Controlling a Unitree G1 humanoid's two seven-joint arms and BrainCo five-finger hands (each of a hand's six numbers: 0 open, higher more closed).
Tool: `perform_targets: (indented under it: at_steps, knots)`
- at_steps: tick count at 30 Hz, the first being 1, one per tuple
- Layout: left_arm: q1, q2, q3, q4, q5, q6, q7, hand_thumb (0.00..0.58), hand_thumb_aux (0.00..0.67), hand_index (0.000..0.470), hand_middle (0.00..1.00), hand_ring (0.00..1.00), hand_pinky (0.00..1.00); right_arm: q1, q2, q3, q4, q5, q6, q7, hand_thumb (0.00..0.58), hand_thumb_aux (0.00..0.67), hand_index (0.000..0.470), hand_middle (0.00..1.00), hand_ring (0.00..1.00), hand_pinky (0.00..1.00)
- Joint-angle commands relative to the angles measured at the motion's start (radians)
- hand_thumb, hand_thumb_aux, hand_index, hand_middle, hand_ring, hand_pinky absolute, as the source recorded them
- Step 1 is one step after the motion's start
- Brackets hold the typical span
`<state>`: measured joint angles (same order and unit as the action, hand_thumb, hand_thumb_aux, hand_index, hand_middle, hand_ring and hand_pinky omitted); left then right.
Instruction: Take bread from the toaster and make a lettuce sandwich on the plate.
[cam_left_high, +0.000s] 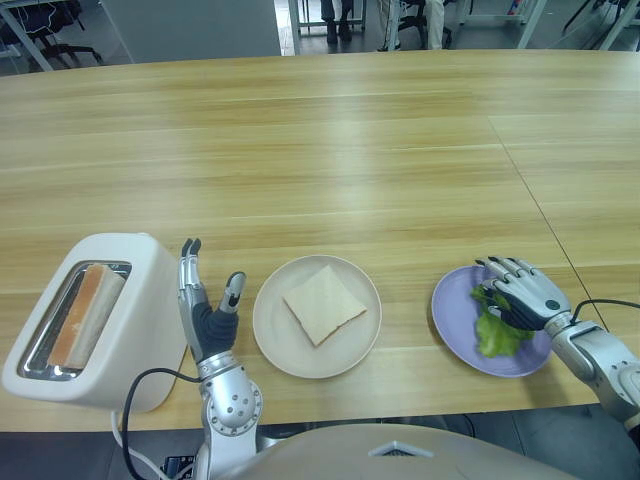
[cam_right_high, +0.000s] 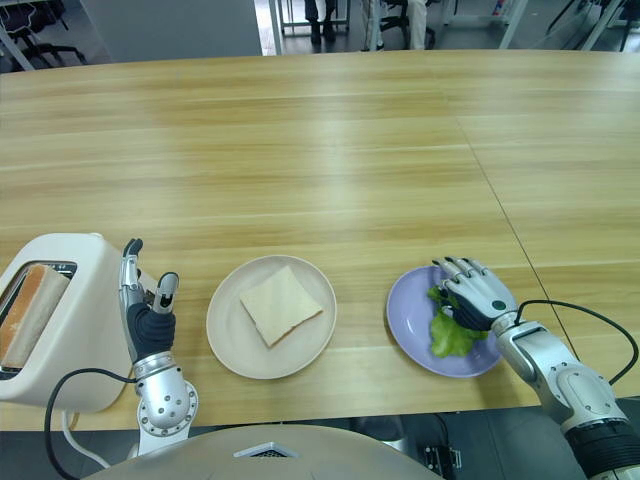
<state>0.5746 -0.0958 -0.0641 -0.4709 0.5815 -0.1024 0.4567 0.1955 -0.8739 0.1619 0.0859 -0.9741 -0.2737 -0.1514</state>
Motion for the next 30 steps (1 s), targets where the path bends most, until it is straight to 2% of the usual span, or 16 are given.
perform_targets:
  at_steps: [1,8,18,24,30]
  knots:
    - [0.0,0.0,0.002,0.013,-0.002,-0.001,0.001,0.0,0.0,0.0,0.0,0.0,0.0,-0.007,0.006,0.012,-0.015,-0.012,0.008,-0.001,0.58,0.67,0.46,0.0,0.0,0.0]
    - [-0.007,0.001,0.001,0.023,-0.003,-0.003,0.0,0.0,0.0,0.0,0.0,0.0,0.0,-0.015,0.014,-0.003,-0.04,0.008,0.014,0.001,0.58,0.67,0.46,0.0,0.0,0.0]
    - [-0.036,0.004,-0.006,0.046,-0.003,0.0,-0.008,0.0,0.0,0.0,0.0,0.0,0.0,-0.038,0.043,-0.059,-0.167,0.045,0.06,0.032,0.58,0.67,0.46,0.0,0.0,0.0]
    - [-0.057,0.006,-0.013,0.06,-0.003,-0.001,-0.013,0.0,0.0,0.0,0.0,0.0,0.0,-0.072,0.077,-0.031,-0.212,0.028,0.072,0.056,0.58,0.67,0.46,0.0,0.0,0.0]
    - [-0.089,0.009,-0.024,0.07,-0.007,0.001,-0.022,0.0,0.0,0.0,0.0,0.0,0.0,-0.134,0.161,0.036,-0.192,0.03,0.057,0.077,0.58,0.67,0.46,0.0,0.0,0.0]
